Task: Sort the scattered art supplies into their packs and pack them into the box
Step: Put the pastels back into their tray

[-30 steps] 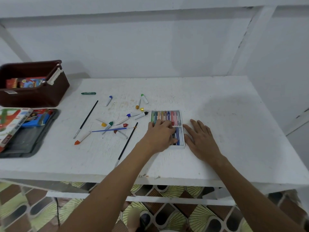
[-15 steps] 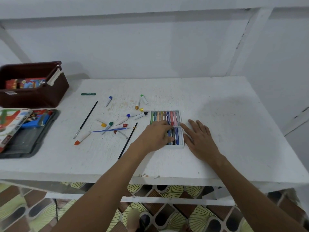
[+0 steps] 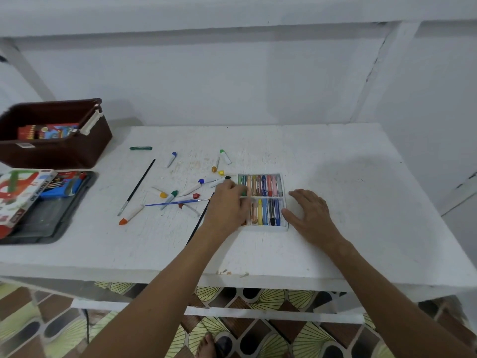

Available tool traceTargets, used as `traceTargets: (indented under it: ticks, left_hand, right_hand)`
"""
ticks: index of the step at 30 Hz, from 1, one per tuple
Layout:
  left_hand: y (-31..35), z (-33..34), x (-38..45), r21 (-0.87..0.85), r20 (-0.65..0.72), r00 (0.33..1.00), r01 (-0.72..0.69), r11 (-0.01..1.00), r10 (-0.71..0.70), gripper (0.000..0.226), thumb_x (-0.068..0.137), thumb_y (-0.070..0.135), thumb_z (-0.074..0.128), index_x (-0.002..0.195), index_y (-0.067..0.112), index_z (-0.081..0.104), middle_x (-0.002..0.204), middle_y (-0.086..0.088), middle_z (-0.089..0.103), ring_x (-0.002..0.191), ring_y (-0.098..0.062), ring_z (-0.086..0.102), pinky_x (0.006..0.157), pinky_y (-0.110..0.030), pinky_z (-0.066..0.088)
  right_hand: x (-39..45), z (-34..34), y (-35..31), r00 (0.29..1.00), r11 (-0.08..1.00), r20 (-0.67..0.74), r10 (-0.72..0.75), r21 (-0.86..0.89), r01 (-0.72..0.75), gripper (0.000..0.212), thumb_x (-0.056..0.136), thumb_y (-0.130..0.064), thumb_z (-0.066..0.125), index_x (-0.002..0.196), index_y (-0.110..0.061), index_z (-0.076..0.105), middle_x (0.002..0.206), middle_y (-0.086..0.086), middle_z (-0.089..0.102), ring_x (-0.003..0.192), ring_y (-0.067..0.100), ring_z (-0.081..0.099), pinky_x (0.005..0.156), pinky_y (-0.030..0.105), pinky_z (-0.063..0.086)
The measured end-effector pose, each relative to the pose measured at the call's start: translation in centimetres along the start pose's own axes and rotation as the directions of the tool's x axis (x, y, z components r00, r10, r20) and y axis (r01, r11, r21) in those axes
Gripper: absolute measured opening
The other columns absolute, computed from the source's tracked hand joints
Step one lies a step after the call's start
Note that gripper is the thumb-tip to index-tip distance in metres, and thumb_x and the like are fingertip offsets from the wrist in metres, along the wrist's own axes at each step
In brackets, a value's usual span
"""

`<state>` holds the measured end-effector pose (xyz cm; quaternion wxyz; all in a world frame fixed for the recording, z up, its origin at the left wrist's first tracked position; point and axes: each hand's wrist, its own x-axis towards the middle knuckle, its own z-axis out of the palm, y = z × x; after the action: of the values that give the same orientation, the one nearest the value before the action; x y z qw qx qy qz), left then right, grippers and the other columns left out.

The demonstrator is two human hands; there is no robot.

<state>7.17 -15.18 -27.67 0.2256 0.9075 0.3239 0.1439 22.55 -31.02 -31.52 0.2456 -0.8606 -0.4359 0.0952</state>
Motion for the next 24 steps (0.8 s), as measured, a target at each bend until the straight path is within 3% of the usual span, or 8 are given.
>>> traceTargets:
  ticks: [1, 4, 6, 8, 10, 13, 20, 24]
  left_hand:
    - [0.0, -0.3, 0.0, 0.034, -0.02, 0.995, 0.098, 0.995, -0.097, 0.037, 0.095, 0.034, 0.052, 0.123, 0.011, 0.058, 0.117, -0.007, 0.052, 0.109, -0.021, 0.051, 0.085, -0.031, 0.046]
    - [0.3, -0.7, 0.3, 0.105, 0.144, 0.939, 0.298, 0.949, -0.311, 0.032, 0.096, 0.038, 0.05, 0.109, 0.01, 0.06, 0.103, -0.008, 0.059, 0.094, -0.02, 0.058, 0.075, -0.031, 0.045]
    - [0.6, -0.7, 0.8, 0.059, 0.205, 0.92, 0.33, 0.942, -0.335, 0.027, 0.094, 0.035, 0.053, 0.092, 0.009, 0.06, 0.08, -0.003, 0.058, 0.074, -0.015, 0.055, 0.063, -0.027, 0.043]
    - [0.9, -0.7, 1.2, 0.012, 0.224, 0.908, 0.36, 0.933, -0.353, 0.022, 0.093, 0.03, 0.057, 0.083, 0.011, 0.056, 0.07, 0.001, 0.053, 0.069, -0.014, 0.053, 0.06, -0.025, 0.043]
    - [1.1, -0.6, 1.4, -0.039, 0.24, 0.904, 0.373, 0.927, -0.354, 0.017, 0.092, 0.026, 0.059, 0.079, 0.016, 0.055, 0.078, -0.003, 0.059, 0.078, -0.018, 0.06, 0.072, -0.03, 0.05]
    - [1.6, -1.0, 1.5, -0.147, 0.211, 0.927, 0.344, 0.927, -0.31, 0.013, 0.091, 0.022, 0.061, 0.097, 0.012, 0.066, 0.096, -0.011, 0.07, 0.087, -0.023, 0.067, 0.083, -0.036, 0.055]
    - [4.4, -0.2, 2.2, -0.299, 0.17, 0.964, 0.248, 0.921, -0.205, 0.026, 0.091, 0.014, 0.059, 0.113, 0.001, 0.065, 0.106, -0.015, 0.069, 0.089, -0.027, 0.067, 0.082, -0.04, 0.056]
    - [6.0, 1.7, 1.5, -0.258, 0.199, 0.969, 0.199, 0.945, -0.15, 0.023, 0.093, 0.012, 0.054, 0.11, 0.005, 0.067, 0.113, -0.012, 0.067, 0.095, -0.021, 0.062, 0.075, -0.023, 0.047]
  right_hand:
    - [0.1, -0.3, -0.2, 0.999, 1.0, -0.037, 0.029, 0.014, -0.028, 0.068, 0.081, -0.059, 0.045, 0.131, -0.015, 0.054, 0.137, 0.006, 0.048, 0.131, 0.024, 0.037, 0.11, 0.042, 0.023]
    - [0.4, -0.8, -0.9, 0.994, 0.996, -0.057, 0.093, -0.011, -0.093, 0.044, 0.087, -0.043, 0.06, 0.12, -0.014, 0.063, 0.119, 0.004, 0.055, 0.113, 0.021, 0.044, 0.096, 0.038, 0.031]
    - [0.7, -1.1, -1.7, 0.995, 0.993, -0.002, 0.099, 0.066, -0.099, 0.036, 0.089, -0.032, 0.06, 0.112, -0.006, 0.065, 0.106, 0.009, 0.063, 0.1, 0.025, 0.055, 0.089, 0.037, 0.041]
    - [0.7, -1.5, -2.4, 0.994, 0.98, 0.047, 0.099, 0.168, -0.105, 0.03, 0.09, -0.022, 0.059, 0.106, 0.004, 0.065, 0.096, 0.016, 0.068, 0.09, 0.03, 0.063, 0.077, 0.032, 0.049]
    - [0.7, -2.2, -2.6, 0.993, 0.972, 0.03, 0.114, 0.203, -0.117, 0.026, 0.089, -0.016, 0.06, 0.105, 0.004, 0.065, 0.096, 0.016, 0.069, 0.086, 0.029, 0.064, 0.072, 0.028, 0.049]
    - [0.9, -3.2, -2.2, 0.991, 0.964, -0.008, 0.133, 0.234, -0.128, 0.028, 0.088, -0.016, 0.061, 0.111, -0.001, 0.065, 0.098, 0.013, 0.069, 0.08, 0.018, 0.06, 0.071, 0.024, 0.045]
    - [0.0, -4.9, 0.5, 0.976, 0.955, -0.074, 0.207, 0.232, -0.185, 0.036, 0.089, -0.018, 0.062, 0.122, -0.003, 0.06, 0.104, 0.011, 0.066, 0.081, 0.015, 0.058, 0.073, 0.022, 0.041]
    - [-1.4, -5.5, 2.6, 0.966, 0.954, -0.076, 0.246, 0.197, -0.227, 0.037, 0.09, -0.018, 0.061, 0.123, -0.003, 0.059, 0.103, 0.011, 0.066, 0.082, 0.016, 0.059, 0.074, 0.024, 0.043]
